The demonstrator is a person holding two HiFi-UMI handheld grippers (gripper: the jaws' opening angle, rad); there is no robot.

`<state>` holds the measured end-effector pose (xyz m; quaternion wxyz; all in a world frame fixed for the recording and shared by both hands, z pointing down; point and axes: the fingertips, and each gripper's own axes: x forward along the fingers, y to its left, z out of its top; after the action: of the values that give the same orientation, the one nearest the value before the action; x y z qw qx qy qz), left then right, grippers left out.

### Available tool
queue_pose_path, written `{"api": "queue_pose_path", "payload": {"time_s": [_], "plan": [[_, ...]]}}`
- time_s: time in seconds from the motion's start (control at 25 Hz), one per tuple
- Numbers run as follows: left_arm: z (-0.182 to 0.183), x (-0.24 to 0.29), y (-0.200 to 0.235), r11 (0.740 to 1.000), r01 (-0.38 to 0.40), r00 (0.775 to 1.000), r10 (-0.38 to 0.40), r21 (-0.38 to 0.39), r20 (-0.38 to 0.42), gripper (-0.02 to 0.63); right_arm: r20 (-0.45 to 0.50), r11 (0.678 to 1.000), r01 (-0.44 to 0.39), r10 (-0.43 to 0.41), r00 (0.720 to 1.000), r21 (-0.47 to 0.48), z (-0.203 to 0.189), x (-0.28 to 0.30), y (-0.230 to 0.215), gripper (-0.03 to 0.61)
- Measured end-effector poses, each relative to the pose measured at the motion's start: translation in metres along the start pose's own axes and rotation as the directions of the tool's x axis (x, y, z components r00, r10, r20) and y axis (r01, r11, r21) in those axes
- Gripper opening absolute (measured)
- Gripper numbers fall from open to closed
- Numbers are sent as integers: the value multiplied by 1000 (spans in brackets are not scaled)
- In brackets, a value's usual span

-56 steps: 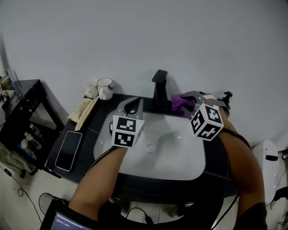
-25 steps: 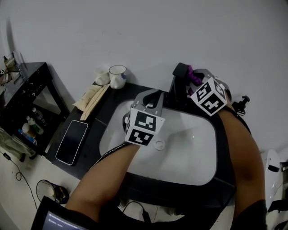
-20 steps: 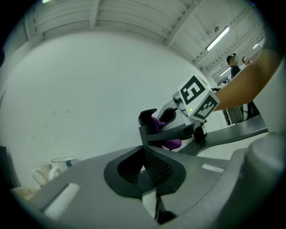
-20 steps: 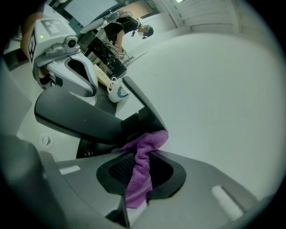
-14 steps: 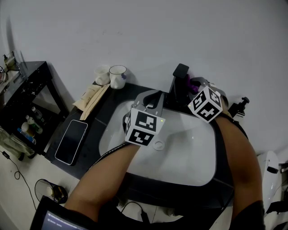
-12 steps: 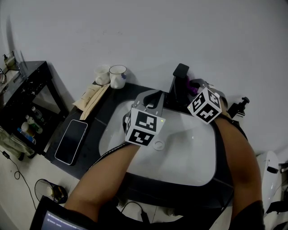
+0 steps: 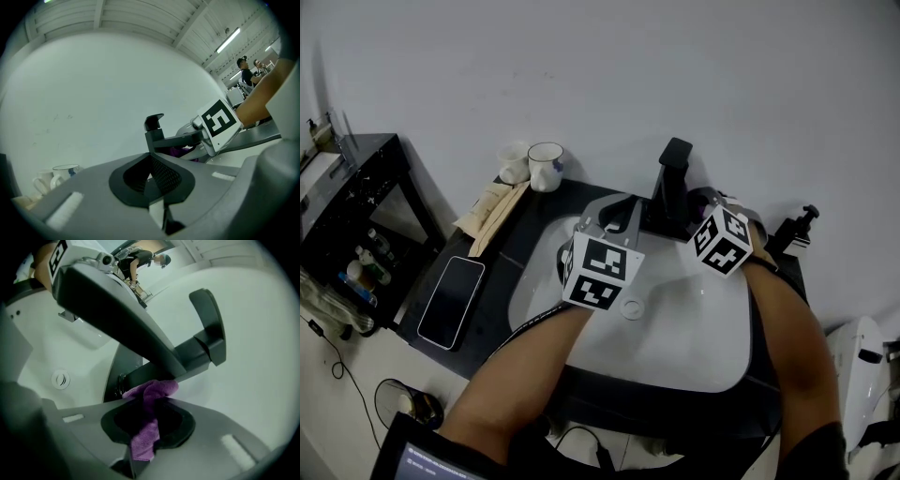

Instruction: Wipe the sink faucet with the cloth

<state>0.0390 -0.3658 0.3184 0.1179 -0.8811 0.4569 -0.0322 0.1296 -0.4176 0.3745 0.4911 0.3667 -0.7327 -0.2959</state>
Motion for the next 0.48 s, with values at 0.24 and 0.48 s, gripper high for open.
{"api": "queue_pose_path", "payload": {"time_s": [0.24, 0.48], "plan": [[-3, 0, -2, 1000, 5, 1000, -5, 6, -6, 17, -7, 999, -29, 29, 1000, -17, -4, -1, 24, 63], [1, -3, 4, 1000, -13, 1000, 13, 7, 3, 17, 59, 988, -23, 14, 998, 152, 16, -31, 28, 62]]}}
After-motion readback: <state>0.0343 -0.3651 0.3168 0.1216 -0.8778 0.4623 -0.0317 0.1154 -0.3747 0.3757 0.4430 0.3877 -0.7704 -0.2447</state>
